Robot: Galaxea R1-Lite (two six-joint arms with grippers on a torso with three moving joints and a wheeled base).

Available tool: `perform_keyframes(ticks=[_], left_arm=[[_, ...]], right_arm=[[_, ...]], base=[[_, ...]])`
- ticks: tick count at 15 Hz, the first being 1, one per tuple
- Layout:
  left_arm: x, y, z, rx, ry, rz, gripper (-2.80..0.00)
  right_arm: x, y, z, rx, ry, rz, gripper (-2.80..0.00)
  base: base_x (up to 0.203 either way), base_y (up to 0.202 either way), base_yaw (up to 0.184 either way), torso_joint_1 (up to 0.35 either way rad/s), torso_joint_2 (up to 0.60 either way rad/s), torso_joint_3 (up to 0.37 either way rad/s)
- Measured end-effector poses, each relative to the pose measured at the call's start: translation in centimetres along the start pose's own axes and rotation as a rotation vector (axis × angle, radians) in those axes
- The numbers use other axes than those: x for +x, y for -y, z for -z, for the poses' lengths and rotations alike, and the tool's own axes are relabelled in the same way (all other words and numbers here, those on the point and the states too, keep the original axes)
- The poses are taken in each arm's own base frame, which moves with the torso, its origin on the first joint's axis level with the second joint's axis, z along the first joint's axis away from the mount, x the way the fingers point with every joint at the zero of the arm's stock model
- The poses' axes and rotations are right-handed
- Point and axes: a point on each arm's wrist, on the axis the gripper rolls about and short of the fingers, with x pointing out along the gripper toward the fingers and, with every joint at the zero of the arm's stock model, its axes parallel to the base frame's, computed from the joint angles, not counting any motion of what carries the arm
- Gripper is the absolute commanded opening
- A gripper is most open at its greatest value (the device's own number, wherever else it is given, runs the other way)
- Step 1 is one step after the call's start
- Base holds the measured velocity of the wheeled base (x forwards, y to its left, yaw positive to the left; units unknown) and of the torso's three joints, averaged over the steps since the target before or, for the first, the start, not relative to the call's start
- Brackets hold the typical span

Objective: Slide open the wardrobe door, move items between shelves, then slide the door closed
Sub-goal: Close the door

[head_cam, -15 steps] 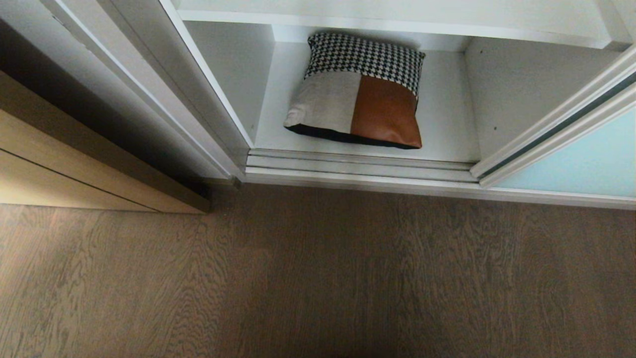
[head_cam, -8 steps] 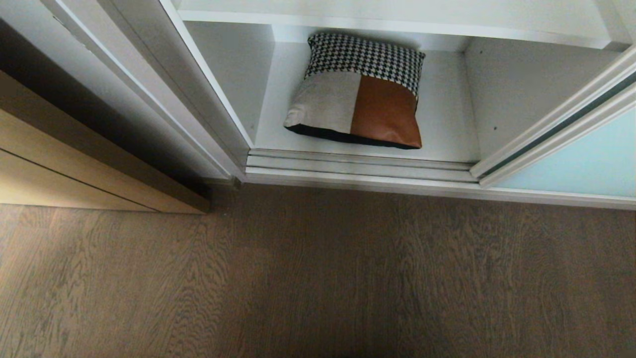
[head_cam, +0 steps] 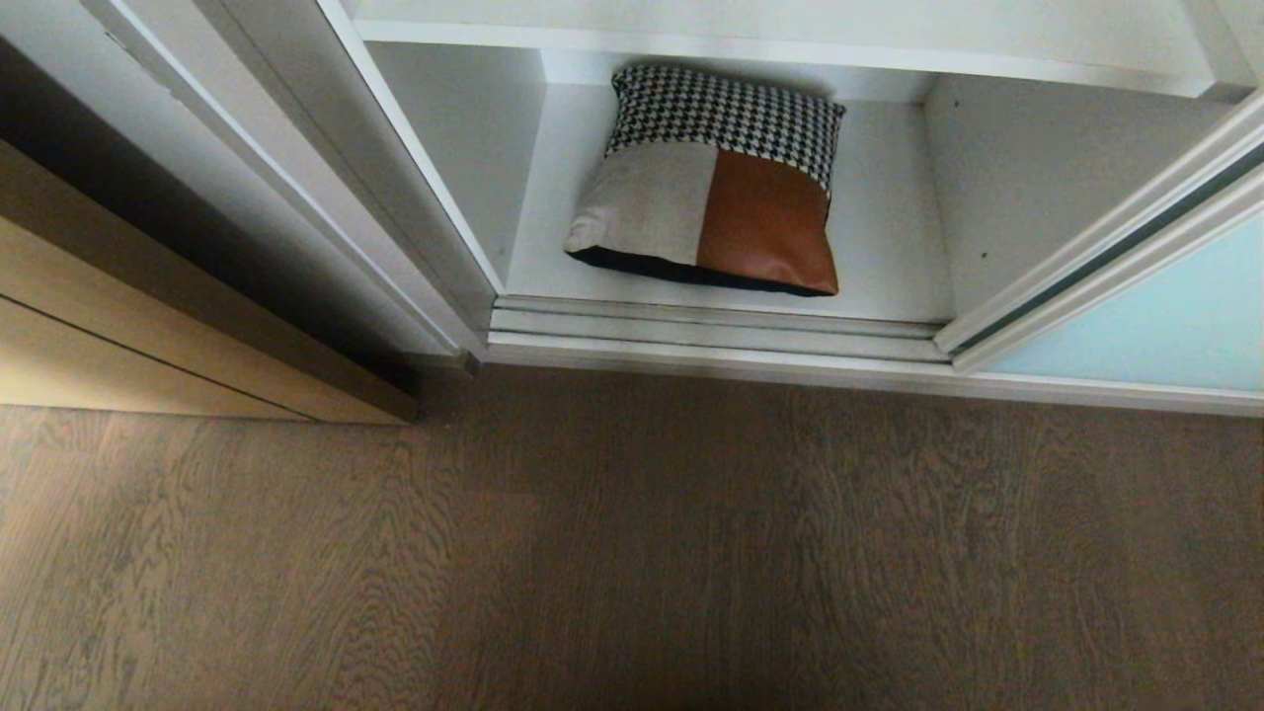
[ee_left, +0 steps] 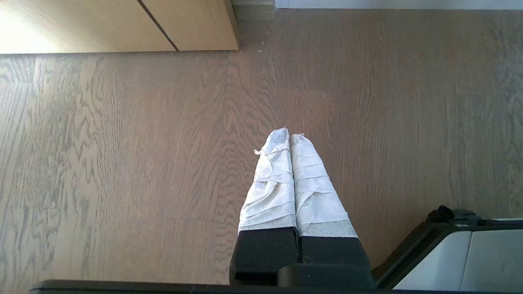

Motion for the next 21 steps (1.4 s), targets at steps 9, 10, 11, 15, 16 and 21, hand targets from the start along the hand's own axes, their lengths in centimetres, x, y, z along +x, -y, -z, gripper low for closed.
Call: perform_keyframes(ticks=[9, 10, 11, 15, 16, 21], left_arm=[[0.0, 0.0, 0.0, 0.000, 0.000, 0.000, -2.80], [0.0, 0.0, 0.0, 0.000, 0.000, 0.000, -2.80], [0.0, 0.0, 0.0, 0.000, 0.000, 0.000, -2.80], [0.0, 0.0, 0.0, 0.000, 0.000, 0.000, -2.80], [0.0, 0.0, 0.0, 0.000, 0.000, -0.001, -2.80], [0.0, 0.0, 0.0, 0.000, 0.000, 0.000, -2.80]], right_arm=[[2.9, -2.5, -9.1, -0.225, 0.266, 0.385, -2.80], [3.5, -2.5, -9.7, -0.264, 0.274, 0.440, -2.80], [4.1, -2.4, -10.2, -0.294, 0.276, 0.486, -2.80], [6.0, -1.3, -12.3, -0.379, 0.304, 0.665, -2.80], [6.4, -0.9, -12.7, -0.397, 0.314, 0.705, -2.80], [7.7, 1.2, -15.6, -0.503, 0.409, 0.888, -2.80]], base=[[0.000, 0.000, 0.000, 0.000, 0.00, 0.000], [0.000, 0.000, 0.000, 0.000, 0.00, 0.000], [0.000, 0.000, 0.000, 0.000, 0.00, 0.000], [0.000, 0.000, 0.000, 0.000, 0.00, 0.000], [0.000, 0.000, 0.000, 0.000, 0.00, 0.000], [0.000, 0.000, 0.000, 0.000, 0.00, 0.000]])
